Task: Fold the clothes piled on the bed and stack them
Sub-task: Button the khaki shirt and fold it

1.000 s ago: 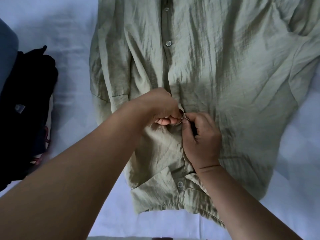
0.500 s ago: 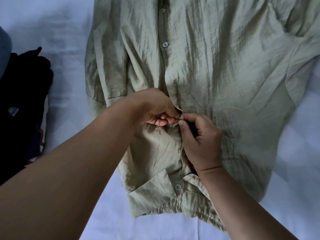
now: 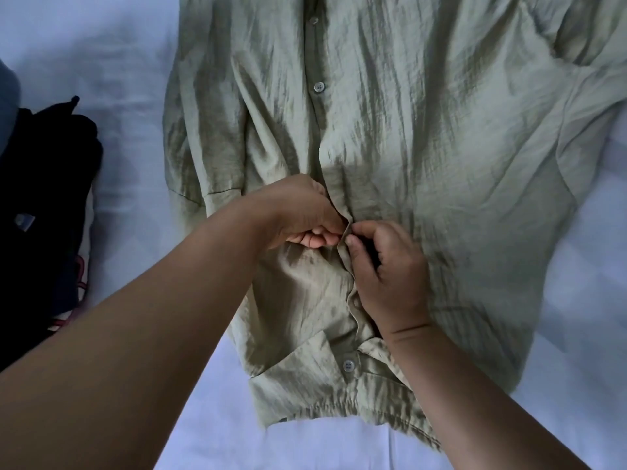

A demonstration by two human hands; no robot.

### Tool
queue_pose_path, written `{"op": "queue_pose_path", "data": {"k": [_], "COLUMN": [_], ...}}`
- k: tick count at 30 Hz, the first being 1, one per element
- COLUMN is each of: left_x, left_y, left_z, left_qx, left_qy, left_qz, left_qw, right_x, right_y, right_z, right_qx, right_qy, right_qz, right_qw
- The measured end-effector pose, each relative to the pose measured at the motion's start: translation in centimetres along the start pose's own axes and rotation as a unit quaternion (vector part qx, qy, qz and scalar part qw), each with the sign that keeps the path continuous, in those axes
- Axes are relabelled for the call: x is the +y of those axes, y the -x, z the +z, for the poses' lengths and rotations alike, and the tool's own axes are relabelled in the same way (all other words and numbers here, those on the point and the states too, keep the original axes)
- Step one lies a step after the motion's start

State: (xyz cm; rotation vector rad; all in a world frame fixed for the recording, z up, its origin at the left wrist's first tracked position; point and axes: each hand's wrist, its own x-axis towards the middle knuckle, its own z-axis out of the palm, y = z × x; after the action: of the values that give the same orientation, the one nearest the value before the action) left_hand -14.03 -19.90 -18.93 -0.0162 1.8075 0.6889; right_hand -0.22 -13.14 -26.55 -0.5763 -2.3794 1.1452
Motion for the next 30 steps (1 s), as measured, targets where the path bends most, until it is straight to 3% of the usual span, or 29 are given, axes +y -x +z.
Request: {"op": "queue_pose_path", "data": {"k": [5,7,11,19,30], "left_x": [0.4,0.0,-0.9,-1.3,-2.8], "left_y": [0.5,0.6,0.5,0.3,0.3], "left_z": [0.1,0.3,0.8,1.6,3.0], "left_qx": [-0.011,0.017,0.08,0.134,0.242], "left_qy": [-0.027,-0.054,-0.066,-0.082,-0.111], "left_qz": [0.035,0.057,0.087,0.1,0.194], "left_qw": [0.999,0.997,0.991,0.983,0.944], "right_x": [-0.1,-0.2,-0.3,-0.3,-0.3], "right_y": [0.3,0.3,0.3,0.3,0.3], "right_z": [0.6,0.6,0.5,0.7,0.7], "right_qx": [0.033,0.038,0.031,0.036,0.026], "right_qy": [0.127,0.142,0.133,0.11,0.109], "right_qz": [-0.052,-0.056,-0.061,-0.066,-0.047], "right_qw": [0.99,0.988,0.989,0.991,0.993]}}
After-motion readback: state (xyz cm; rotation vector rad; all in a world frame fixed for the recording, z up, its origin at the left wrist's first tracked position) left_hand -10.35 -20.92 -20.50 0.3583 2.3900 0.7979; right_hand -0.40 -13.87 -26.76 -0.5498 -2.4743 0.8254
